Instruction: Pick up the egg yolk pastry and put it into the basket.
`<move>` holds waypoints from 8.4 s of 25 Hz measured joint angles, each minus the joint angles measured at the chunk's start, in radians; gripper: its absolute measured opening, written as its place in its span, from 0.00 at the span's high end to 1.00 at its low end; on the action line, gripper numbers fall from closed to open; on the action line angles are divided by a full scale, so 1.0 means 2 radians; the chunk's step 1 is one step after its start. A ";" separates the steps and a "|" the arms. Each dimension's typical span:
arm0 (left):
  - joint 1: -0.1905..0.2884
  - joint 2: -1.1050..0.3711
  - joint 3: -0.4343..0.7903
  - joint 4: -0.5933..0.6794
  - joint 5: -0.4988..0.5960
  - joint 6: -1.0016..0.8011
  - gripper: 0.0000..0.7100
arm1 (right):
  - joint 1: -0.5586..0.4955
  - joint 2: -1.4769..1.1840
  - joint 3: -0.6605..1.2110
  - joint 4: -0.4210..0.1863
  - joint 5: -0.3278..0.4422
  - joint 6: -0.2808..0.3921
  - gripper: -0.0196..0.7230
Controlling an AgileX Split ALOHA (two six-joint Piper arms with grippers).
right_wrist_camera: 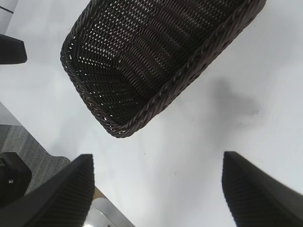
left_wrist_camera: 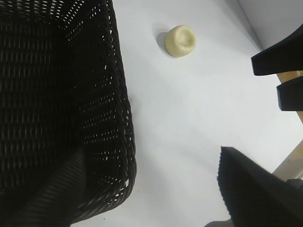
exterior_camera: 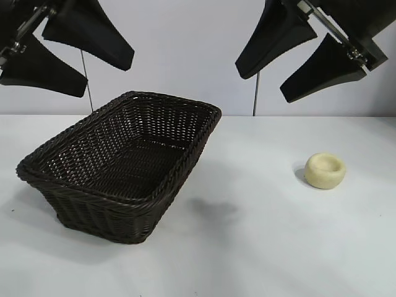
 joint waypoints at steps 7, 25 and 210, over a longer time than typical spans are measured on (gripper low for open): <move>0.000 0.000 0.000 0.000 0.000 0.000 0.21 | 0.000 0.000 0.000 0.000 0.000 0.000 0.25; 0.000 0.000 0.000 0.000 -0.001 0.000 0.21 | 0.000 0.000 0.000 0.000 0.000 0.000 0.25; 0.072 0.093 -0.133 0.182 0.139 -0.240 0.16 | 0.000 0.000 0.000 0.000 0.006 0.000 0.25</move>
